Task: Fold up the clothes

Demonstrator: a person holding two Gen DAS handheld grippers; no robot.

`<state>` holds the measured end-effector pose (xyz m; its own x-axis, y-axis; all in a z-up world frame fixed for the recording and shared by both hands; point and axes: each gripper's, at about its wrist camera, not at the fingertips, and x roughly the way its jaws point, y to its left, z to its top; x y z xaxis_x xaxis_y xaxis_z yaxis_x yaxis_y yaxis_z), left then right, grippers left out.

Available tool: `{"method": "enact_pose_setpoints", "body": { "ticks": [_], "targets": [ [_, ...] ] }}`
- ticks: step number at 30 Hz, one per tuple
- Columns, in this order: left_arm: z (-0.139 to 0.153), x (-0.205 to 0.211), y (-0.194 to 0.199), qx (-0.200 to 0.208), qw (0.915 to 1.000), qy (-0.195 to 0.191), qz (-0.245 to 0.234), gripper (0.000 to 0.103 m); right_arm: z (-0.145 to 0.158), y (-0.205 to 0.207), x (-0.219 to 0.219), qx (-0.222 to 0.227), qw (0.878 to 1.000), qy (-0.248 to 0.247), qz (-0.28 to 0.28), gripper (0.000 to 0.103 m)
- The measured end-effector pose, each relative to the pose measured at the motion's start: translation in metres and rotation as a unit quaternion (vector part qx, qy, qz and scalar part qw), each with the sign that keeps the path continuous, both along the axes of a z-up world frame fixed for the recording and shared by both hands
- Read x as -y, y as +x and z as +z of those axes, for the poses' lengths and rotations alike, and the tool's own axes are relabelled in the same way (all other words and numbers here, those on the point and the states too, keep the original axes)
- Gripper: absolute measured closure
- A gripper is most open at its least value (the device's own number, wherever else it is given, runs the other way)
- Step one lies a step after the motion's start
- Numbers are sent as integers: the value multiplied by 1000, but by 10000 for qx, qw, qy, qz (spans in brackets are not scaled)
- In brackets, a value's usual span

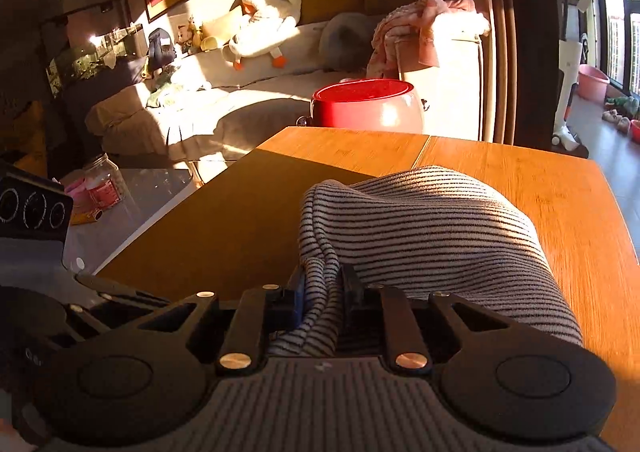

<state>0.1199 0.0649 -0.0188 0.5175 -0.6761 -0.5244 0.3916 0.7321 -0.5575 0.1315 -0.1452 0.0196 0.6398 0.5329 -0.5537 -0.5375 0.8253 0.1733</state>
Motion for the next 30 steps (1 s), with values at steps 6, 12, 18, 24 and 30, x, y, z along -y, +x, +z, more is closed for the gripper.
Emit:
{"method": "enact_pose_setpoints", "body": {
  "ticks": [6, 12, 18, 24, 30],
  "targets": [
    [31, -40, 7, 307, 9958, -184, 839, 49, -11, -33, -25, 909, 9928, -779, 38, 72],
    [45, 6, 35, 558, 9963, -312, 577, 50, -33, -70, -64, 1765, 9650, -1923, 271, 42],
    [23, 43, 57, 515, 9977, 68, 441, 54, -4, -76, -13, 1414, 9819, -1181, 446, 37],
    [20, 41, 54, 582, 9973, 166, 423, 55, 25, -72, 57, 1175, 9916, -344, -426, 10],
    [17, 37, 54, 592, 9974, 90, 405, 54, -3, -14, 98, 78, 9874, 484, -1505, 1]
  ]
}}
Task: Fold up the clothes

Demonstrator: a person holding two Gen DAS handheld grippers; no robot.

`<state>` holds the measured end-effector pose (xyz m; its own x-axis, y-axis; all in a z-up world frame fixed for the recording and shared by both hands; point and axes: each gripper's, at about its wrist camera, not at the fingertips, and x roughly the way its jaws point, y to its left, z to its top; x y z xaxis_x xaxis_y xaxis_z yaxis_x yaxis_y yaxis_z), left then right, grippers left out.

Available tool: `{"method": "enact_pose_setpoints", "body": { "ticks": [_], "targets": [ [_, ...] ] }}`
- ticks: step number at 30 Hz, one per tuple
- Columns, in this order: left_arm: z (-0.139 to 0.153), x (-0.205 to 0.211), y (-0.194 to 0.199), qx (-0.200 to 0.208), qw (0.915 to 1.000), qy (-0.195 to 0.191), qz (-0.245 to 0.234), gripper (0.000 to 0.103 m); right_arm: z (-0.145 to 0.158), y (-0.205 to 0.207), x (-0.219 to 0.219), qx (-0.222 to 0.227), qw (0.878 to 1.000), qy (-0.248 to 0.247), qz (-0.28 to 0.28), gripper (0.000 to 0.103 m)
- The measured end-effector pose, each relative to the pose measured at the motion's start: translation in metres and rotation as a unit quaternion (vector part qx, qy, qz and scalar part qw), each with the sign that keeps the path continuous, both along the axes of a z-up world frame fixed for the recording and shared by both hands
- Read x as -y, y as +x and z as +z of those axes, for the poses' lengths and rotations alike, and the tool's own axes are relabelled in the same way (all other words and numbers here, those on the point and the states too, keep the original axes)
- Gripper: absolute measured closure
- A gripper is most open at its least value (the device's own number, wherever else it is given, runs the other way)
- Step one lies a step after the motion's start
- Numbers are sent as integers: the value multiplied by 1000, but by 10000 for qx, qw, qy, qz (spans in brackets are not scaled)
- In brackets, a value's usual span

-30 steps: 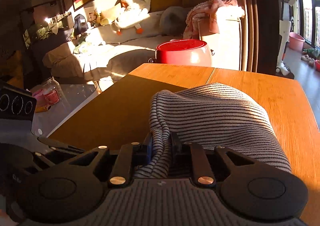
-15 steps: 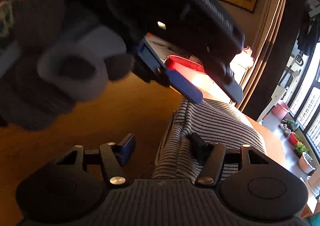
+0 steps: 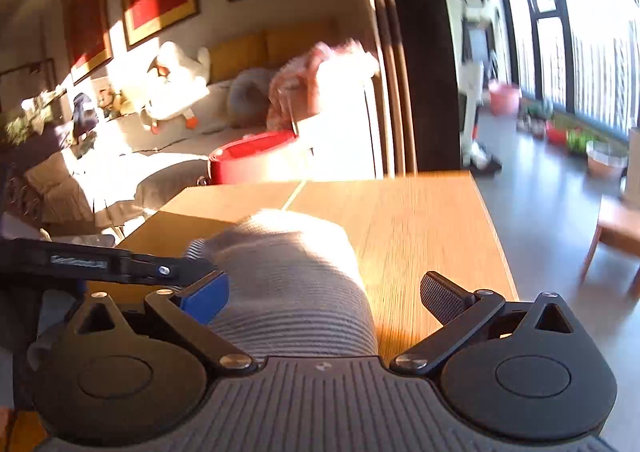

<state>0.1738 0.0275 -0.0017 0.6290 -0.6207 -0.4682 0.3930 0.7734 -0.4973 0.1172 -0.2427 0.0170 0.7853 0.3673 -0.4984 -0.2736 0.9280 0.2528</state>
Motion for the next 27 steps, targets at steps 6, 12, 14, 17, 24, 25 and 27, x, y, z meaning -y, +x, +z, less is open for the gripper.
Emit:
{"method": "enact_pose_setpoints", "body": {
  "ticks": [6, 12, 14, 17, 24, 25, 27],
  "targets": [
    [-4, -5, 4, -16, 10000, 88, 31, 52, -10, -13, 9, -331, 9936, 1026, 351, 33],
    [-4, -7, 6, -31, 10000, 8, 19, 53, -14, -14, -11, -160, 9991, 94, 369, 32],
    [5, -6, 1, 35, 10000, 54, 32, 53, -19, -16, -14, -147, 9995, -71, 283, 31],
    [28, -8, -14, 291, 9994, 143, 155, 49, -20, -22, -13, -47, 9997, -118, 193, 31],
    [35, 7, -51, 100, 9991, -83, -404, 50, -23, -22, -15, 19, 9999, -114, 87, 29],
    [24, 14, -51, -62, 9989, -2, -469, 50, -23, -23, -14, 24, 9999, -117, 84, 29],
    [8, 16, -47, -120, 9992, 196, -330, 55, -22, -24, -14, 31, 9999, -127, 113, 26]
  ]
}}
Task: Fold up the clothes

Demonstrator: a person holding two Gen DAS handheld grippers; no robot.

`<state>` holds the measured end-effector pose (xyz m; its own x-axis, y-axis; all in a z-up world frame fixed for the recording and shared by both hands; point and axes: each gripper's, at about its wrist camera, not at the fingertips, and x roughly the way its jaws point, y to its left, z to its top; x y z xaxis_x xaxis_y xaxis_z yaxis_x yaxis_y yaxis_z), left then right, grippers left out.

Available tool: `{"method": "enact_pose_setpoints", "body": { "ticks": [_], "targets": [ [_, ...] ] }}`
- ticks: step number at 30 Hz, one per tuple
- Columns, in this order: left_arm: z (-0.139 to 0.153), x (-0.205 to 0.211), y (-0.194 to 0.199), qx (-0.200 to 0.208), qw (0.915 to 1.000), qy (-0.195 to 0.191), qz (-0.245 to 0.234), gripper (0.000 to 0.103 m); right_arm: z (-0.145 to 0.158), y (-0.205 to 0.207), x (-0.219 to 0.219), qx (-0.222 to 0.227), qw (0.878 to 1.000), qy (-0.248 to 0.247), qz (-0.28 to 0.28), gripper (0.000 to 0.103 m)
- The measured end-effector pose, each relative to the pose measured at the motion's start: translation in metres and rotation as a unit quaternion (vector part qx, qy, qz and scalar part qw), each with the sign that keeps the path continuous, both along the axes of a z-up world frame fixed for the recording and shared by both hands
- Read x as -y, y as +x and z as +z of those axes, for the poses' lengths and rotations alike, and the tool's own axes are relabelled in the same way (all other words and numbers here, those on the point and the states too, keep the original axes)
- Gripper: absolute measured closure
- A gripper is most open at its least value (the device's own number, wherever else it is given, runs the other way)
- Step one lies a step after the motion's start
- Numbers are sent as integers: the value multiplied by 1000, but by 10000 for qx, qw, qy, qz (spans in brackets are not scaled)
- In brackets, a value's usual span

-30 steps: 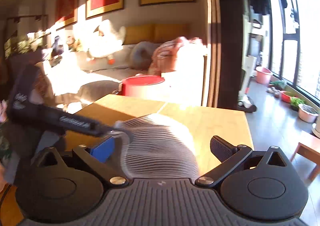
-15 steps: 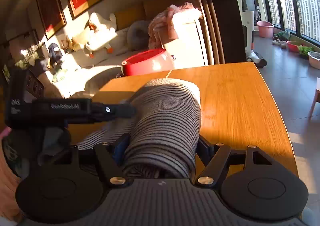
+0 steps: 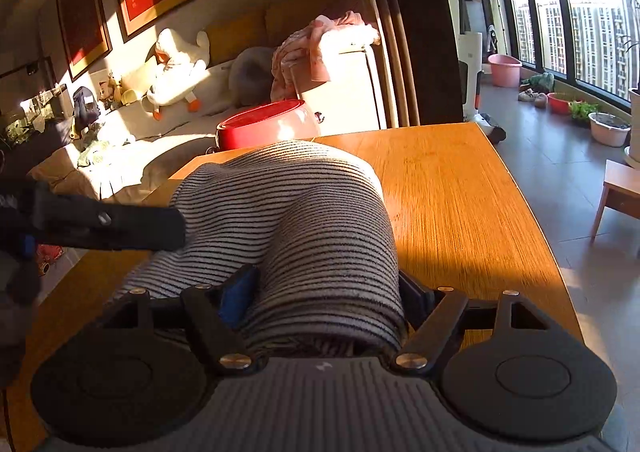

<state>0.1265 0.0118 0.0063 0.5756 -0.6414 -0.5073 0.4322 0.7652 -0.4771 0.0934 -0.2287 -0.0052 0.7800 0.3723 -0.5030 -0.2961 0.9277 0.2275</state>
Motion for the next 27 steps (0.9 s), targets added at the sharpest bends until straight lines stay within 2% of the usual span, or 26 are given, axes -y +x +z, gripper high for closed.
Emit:
{"method": "enact_pose_setpoints", "body": {
  "ticks": [3, 8, 10, 13, 14, 15, 19, 22, 25, 27],
  "targets": [
    [-6, -3, 2, 5, 10000, -22, 63, 57, 14, 0, 8, 31, 9998, -15, 176, 19],
    [-7, -2, 2, 49, 10000, 19, 32, 57, 47, 10, 22, 378, 9993, 38, 65, 18],
    [-8, -4, 2, 49, 10000, -7, 29, 57, 47, 21, 17, 339, 9994, -90, 82, 18],
    [-10, -6, 1, 60, 10000, -19, 11, 57, 11, 38, -4, -30, 9961, -877, -23, 15],
    [-10, -6, 1, 66, 10000, -19, 4, 57, 7, 40, -4, -38, 9967, -804, -67, 10],
    [-10, -6, 1, 72, 10000, -19, -2, 57, 4, 41, -3, -49, 9973, -730, -106, 9],
    [-13, -8, -1, 106, 9999, -23, -25, 57, 27, 55, 8, -213, 9991, -287, 218, 12],
    [-13, -9, -2, 129, 9999, -43, -38, 57, 44, 78, 18, -274, 9989, 230, 292, 15],
    [-13, -10, -1, 116, 9999, -75, -49, 57, 43, 111, 20, -428, 9981, 388, 202, 15],
    [-14, -11, 0, 110, 9999, -92, -61, 57, 28, 135, 19, -823, 9952, 523, 101, 15]
  ]
}}
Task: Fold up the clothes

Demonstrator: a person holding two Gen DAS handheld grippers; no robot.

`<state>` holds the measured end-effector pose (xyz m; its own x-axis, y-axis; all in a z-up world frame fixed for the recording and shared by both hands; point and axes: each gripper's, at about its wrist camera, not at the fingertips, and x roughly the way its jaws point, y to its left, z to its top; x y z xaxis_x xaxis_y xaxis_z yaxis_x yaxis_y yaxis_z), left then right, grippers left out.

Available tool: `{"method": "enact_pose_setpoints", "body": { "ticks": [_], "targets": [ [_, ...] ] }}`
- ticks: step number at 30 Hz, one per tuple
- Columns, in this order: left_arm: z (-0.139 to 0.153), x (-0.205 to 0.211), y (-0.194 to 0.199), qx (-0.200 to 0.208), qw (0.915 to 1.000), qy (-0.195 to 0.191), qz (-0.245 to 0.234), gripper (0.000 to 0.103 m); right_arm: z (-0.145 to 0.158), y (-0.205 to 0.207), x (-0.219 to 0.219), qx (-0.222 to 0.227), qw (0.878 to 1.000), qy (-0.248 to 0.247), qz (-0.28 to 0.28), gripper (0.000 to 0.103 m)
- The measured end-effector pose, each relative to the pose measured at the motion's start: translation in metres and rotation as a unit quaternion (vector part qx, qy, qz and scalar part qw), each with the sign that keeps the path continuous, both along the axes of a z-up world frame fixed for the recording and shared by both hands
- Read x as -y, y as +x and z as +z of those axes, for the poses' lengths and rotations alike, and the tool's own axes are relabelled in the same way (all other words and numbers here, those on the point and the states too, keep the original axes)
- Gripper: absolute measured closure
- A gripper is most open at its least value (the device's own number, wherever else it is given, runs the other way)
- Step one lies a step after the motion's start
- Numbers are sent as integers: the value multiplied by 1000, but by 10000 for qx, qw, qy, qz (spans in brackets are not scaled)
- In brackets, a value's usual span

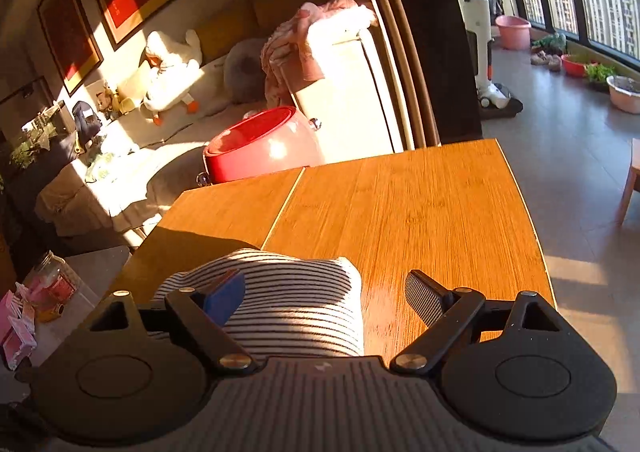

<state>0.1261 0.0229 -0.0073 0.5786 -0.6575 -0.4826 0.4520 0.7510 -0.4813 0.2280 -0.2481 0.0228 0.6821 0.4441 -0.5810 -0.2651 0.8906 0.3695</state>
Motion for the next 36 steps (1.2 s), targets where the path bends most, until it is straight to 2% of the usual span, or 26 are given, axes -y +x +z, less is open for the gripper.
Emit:
{"method": "enact_pose_setpoints", "body": {
  "ticks": [2, 4, 5, 6, 9, 11, 14, 15, 18, 20, 22, 23, 26, 28, 30, 34, 36],
  "targets": [
    [-1, -1, 1, -8, 10000, 0, 13, 57, -21, 19, 2, -552, 9979, 326, 9, 13],
    [-2, -4, 1, -28, 10000, -26, 8, 57, -30, 23, 8, -778, 9928, 898, 114, 14],
    [-3, -6, 2, -38, 10000, -49, 1, 57, -34, 25, 11, -880, 9890, 1175, 168, 31],
    [-3, -7, 2, -50, 10000, -44, 10, 57, -26, 17, 10, -657, 9899, 1229, 260, 44],
    [-4, -8, 3, -58, 10000, -16, 42, 54, -1, -3, 9, -2, 9888, 1387, 543, 60],
    [-4, -8, 3, -60, 10000, -9, 54, 53, 9, -7, 4, 195, 9918, 1101, 617, 62],
    [-2, -4, 1, 12, 10000, 7, 19, 54, -6, 1, -8, 135, 9992, -60, 362, 68],
    [-1, -3, 0, 44, 10000, 13, 3, 54, -11, 4, -12, 118, 9986, -436, 278, 66],
    [1, 2, -2, 107, 9998, 149, 3, 53, -14, 0, -7, 175, 9989, -416, 92, 59],
    [1, 3, -2, 122, 9998, 183, 0, 51, -6, -8, -11, 342, 9975, -615, 0, 59],
    [1, 2, -2, 120, 9998, 172, -1, 50, 13, -21, -22, 734, 9942, -755, 228, 59],
    [1, 3, -2, 128, 9998, 182, -2, 48, 24, -25, -29, 852, 9931, -648, 478, 59],
    [1, 4, -3, 151, 9997, 212, -7, 44, 41, -24, -57, 795, 9877, -637, 1183, 59],
    [1, 5, -3, 167, 9996, 232, -10, 44, 28, -15, -85, 385, 9785, -1195, 1637, 59],
    [1, 6, -4, 182, 9995, 253, -12, 44, 8, -14, -99, 428, 9702, -1660, 1711, 59],
    [1, 7, -5, 214, 9993, 293, -18, 44, 22, -31, -88, 589, 9755, -1449, 1550, 58],
    [1, 7, -5, 213, 9994, 270, -7, 44, 27, -49, -73, 730, 9778, -1404, 1373, 54]
  ]
}}
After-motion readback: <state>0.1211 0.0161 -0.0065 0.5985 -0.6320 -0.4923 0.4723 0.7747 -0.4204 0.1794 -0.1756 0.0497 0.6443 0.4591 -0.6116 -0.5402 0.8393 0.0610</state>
